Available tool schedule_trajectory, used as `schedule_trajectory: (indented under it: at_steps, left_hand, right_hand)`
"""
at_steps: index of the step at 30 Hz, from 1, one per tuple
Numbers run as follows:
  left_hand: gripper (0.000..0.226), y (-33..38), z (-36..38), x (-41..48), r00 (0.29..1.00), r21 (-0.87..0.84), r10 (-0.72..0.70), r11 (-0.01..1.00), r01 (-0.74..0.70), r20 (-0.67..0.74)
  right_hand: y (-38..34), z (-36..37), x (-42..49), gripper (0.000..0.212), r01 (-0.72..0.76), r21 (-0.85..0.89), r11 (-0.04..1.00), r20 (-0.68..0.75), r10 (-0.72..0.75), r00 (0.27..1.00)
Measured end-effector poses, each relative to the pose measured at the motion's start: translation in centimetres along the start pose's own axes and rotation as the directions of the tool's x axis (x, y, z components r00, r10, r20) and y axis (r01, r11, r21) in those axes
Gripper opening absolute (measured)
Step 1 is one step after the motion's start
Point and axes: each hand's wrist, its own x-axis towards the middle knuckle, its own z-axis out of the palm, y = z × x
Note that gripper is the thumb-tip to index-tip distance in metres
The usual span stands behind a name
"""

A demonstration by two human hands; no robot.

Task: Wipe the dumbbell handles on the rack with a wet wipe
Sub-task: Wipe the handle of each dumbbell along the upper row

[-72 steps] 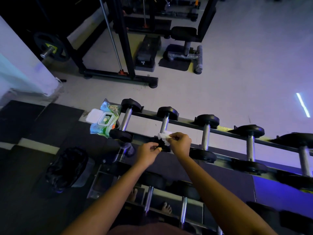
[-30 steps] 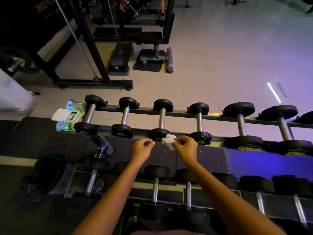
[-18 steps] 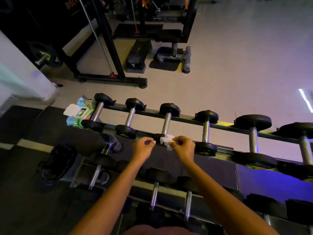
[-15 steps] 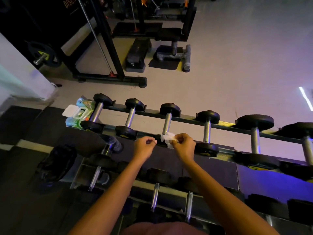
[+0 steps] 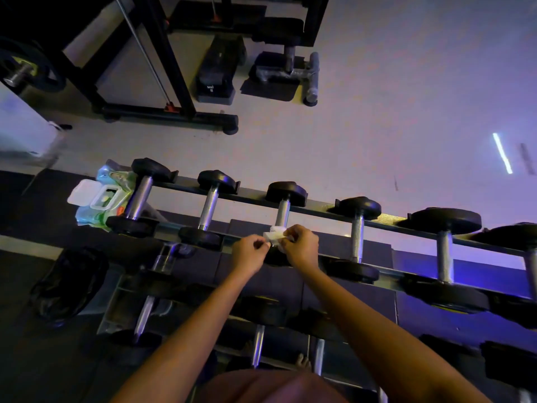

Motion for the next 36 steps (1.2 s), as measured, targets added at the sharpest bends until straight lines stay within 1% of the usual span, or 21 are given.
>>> schedule_trajectory:
  at_steps: [3, 6, 8, 12, 15, 20, 23, 26, 30, 33, 36]
  left_hand:
    - [0.022, -0.8, 0.2, 1.4, 0.999, 0.018, -0.04, 0.999, 0.04, 0.028]
    - [0.017, -2.0, 0.5, 2.4, 0.995, -0.005, -0.075, 0.997, 0.075, 0.063]
    - [0.019, -2.3, 0.7, 2.9, 0.992, -0.001, -0.095, 0.995, 0.096, 0.083]
    - [0.025, -2.6, 1.0, 4.0, 0.987, 0.027, -0.118, 0.993, 0.115, 0.113]
    - [0.025, -2.8, 1.3, 4.5, 0.988, 0.024, -0.126, 0.992, 0.124, 0.091]
    - [0.023, -3.0, 1.2, 4.8, 0.986, 0.018, -0.151, 0.989, 0.15, 0.077]
    - [0.022, -3.1, 1.3, 4.6, 0.989, 0.025, -0.136, 0.991, 0.134, 0.054]
    - [0.02, -3.0, 1.4, 4.4, 0.99, 0.009, -0.131, 0.991, 0.131, 0.044]
    - [0.024, -2.8, 1.3, 4.2, 0.987, 0.034, -0.146, 0.989, 0.144, 0.062]
    - [0.03, -2.5, 1.4, 4.0, 0.981, 0.048, -0.188, 0.981, 0.186, 0.047]
    - [0.045, -2.6, 1.5, 3.7, 0.952, 0.097, -0.303, 0.95, 0.297, 0.048]
  right_hand:
    - [0.0, 1.1, 0.7, 0.013, -0.037, -0.015, 0.999, 0.018, 0.037, 0.999]
    - [-0.8, 1.6, 1.7, 0.017, -0.071, -0.018, 0.997, -0.025, 0.07, 0.997]
    - [-1.4, 1.6, 3.2, 0.021, -0.085, -0.014, 0.996, -0.056, 0.085, 0.995]
    - [-2.9, 0.9, 7.1, 0.022, -0.051, -0.029, 0.998, -0.058, 0.05, 0.997]
    - [-3.4, 0.9, 8.6, 0.02, -0.041, -0.058, 0.997, -0.061, 0.037, 0.997]
    - [-2.3, 0.7, 6.1, 0.017, -0.055, -0.075, 0.996, 0.002, 0.055, 0.998]
    - [-1.1, 0.8, 3.1, 0.014, -0.061, -0.131, 0.99, 0.052, 0.069, 0.996]
    - [-0.3, 1.0, 1.2, 0.018, -0.058, -0.141, 0.988, 0.08, 0.07, 0.994]
    - [-1.7, 1.0, 3.1, 0.018, -0.029, -0.089, 0.996, -0.004, 0.029, 1.0]
    - [-3.5, 0.9, 6.8, 0.025, -0.03, -0.079, 0.996, -0.056, 0.026, 0.998]
    - [-4.2, 0.9, 8.8, 0.029, -0.039, -0.086, 0.996, -0.065, 0.034, 0.997]
